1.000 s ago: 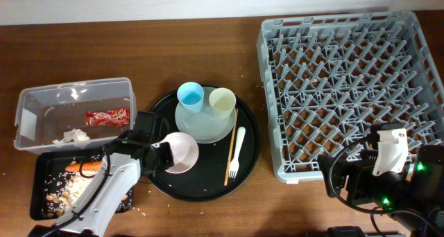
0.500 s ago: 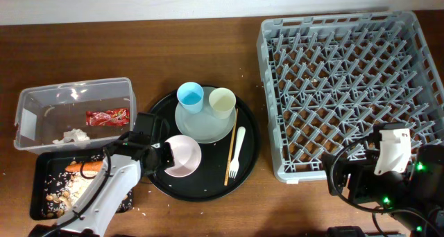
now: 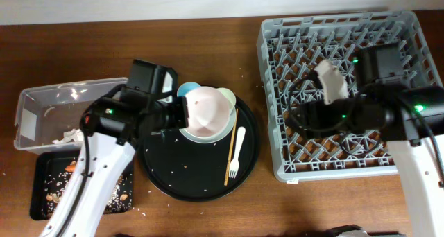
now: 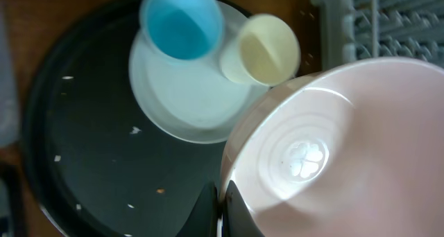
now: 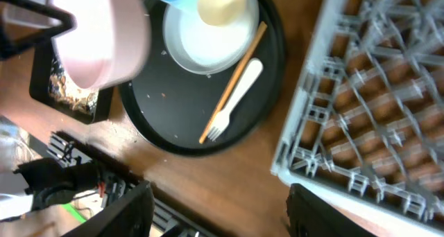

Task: Sort waste into correct bins and load items into the dishwasher rack
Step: 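Lift the pink bowl and bring the right gripper to it, then hand the pink bowl from the left gripper to the right gripper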

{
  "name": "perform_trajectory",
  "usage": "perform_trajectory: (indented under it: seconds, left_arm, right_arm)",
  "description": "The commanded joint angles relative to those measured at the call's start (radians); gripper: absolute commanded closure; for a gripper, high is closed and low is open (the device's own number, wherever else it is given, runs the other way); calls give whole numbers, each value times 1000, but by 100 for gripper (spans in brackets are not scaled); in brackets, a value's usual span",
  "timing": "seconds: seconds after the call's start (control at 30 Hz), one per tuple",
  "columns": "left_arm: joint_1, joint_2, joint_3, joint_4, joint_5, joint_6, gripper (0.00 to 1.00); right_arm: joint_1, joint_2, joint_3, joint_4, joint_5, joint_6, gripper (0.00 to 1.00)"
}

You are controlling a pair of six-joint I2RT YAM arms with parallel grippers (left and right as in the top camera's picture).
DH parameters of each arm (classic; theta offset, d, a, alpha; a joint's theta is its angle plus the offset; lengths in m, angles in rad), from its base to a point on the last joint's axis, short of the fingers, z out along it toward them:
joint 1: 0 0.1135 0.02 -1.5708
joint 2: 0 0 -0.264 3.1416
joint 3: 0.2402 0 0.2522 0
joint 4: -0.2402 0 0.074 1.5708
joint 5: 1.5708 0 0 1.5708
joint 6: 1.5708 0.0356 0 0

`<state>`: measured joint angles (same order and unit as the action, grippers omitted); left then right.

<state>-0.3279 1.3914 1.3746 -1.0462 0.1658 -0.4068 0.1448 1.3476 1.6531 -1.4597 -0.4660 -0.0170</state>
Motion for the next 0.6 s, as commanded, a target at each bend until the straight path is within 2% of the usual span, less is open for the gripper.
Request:
perform_trajectory:
  seconds: [0.0, 0.17, 0.33, 0.57]
  left_arm:
    - [-55, 1, 18, 6, 21, 18, 100]
    - [-76, 1, 17, 5, 22, 19, 100]
    - [-76, 1, 14, 1, 22, 19, 100]
    - [-93, 4, -40, 38, 22, 0, 100]
  right_arm:
    - [99, -10, 14, 53, 90, 114, 37]
    - [351, -10, -69, 230, 410, 338, 38]
    - [449, 29, -255, 477, 452, 371, 40]
    - [505, 76, -259, 559, 452, 370, 40]
